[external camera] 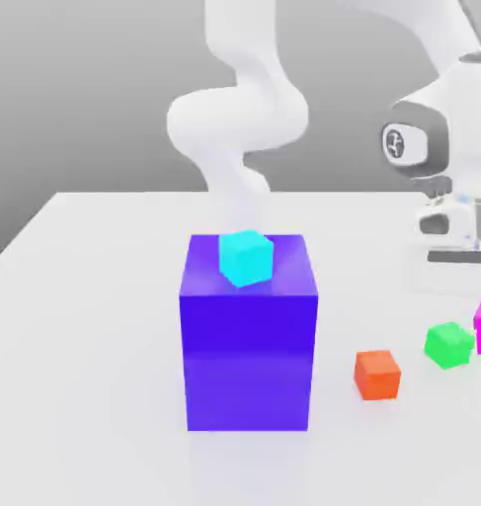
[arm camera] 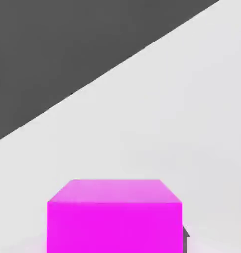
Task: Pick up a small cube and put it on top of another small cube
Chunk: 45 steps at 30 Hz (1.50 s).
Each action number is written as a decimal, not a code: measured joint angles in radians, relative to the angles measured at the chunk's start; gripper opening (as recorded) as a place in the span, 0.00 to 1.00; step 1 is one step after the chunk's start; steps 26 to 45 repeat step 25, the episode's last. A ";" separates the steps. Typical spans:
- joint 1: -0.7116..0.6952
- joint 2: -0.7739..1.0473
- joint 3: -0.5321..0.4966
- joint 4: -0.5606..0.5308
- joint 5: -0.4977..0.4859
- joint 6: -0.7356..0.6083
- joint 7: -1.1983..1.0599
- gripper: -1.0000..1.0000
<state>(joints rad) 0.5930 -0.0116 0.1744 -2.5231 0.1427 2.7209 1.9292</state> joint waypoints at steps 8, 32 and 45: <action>0.134 -0.026 0.040 -0.057 -0.038 -0.028 0.355 0.00; 0.171 0.171 0.030 -0.177 -0.260 0.136 0.836 1.00; 0.171 0.171 0.030 -0.177 -0.260 0.136 0.836 1.00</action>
